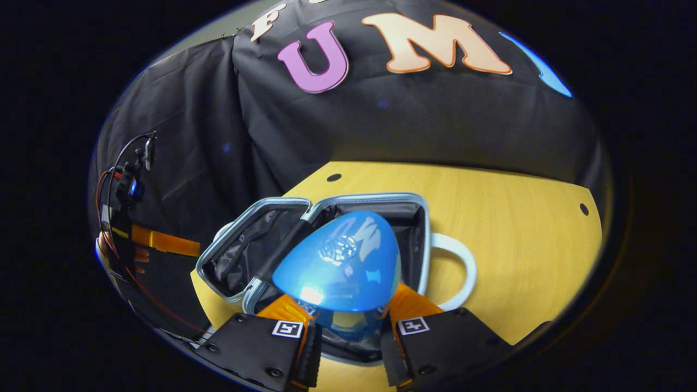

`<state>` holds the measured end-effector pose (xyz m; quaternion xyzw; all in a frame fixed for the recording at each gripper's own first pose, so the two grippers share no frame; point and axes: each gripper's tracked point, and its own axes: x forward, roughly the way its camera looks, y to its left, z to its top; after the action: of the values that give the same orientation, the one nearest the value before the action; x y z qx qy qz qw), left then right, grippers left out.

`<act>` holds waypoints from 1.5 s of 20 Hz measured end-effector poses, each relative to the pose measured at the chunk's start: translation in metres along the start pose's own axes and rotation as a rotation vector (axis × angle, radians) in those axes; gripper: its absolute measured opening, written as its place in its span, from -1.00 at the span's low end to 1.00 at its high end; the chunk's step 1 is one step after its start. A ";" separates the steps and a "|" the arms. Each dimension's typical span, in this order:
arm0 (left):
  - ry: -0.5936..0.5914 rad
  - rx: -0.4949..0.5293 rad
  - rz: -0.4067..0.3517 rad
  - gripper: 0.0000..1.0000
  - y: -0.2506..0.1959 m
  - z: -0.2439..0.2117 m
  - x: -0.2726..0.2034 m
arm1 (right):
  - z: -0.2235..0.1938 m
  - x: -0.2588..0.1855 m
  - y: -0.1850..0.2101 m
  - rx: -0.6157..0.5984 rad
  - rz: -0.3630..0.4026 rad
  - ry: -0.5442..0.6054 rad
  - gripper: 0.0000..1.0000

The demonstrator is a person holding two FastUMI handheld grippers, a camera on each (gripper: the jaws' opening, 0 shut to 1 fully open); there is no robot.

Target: First open the suitcase, pack the skin care products into it, and then close the suitcase.

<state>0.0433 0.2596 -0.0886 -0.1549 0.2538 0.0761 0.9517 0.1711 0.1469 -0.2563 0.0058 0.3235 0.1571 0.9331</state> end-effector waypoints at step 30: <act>-0.007 -0.126 0.043 0.91 0.157 0.059 0.071 | 0.045 -0.049 -0.014 -0.025 -0.222 -0.120 0.86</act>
<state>0.0965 0.4316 -0.1167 -0.2085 0.2486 0.1128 0.9392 0.1661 0.1234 -0.1932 -0.0321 0.2639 0.0563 0.9624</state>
